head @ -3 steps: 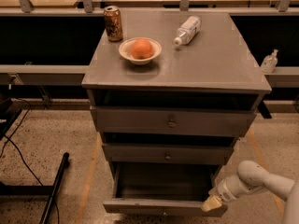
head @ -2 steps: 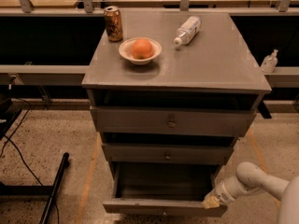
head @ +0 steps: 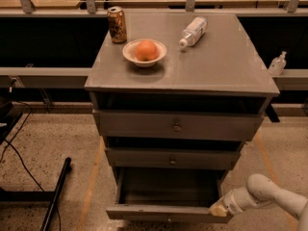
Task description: Close bottom drawer
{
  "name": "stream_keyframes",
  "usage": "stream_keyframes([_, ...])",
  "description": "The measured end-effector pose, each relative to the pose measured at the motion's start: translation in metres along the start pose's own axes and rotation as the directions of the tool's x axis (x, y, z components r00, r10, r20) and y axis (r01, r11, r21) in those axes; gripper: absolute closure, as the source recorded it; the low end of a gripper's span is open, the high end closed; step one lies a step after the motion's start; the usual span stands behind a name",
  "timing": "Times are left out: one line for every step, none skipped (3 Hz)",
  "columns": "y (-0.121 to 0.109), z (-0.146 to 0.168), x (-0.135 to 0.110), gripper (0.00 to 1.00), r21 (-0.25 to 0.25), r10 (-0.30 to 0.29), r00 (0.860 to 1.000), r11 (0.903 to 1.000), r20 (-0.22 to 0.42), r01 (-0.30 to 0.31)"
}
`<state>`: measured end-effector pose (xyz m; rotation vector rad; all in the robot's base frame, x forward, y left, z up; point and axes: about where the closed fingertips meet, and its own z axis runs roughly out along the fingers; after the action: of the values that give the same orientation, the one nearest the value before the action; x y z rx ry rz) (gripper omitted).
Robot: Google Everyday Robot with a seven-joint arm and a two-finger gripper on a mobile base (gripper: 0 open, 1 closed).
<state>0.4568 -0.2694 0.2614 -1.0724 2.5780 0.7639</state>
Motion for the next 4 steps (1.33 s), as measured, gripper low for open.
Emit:
stream_keyframes([0.006,0.01,0.009,1.0,0.061,-0.052,0.997,0.9969,0.055,0.049])
stream_keyframes([-0.006,0.011,0.005,1.0,0.117,-0.055,0.996,0.9921,0.075,0.046])
stream_keyframes([-0.006,0.011,0.005,1.0,0.116,-0.054,0.996,0.9923,0.075,0.046])
stream_keyframes([-0.004,0.029,0.02,1.0,0.086,-0.05,0.998,0.9952,0.039,0.047])
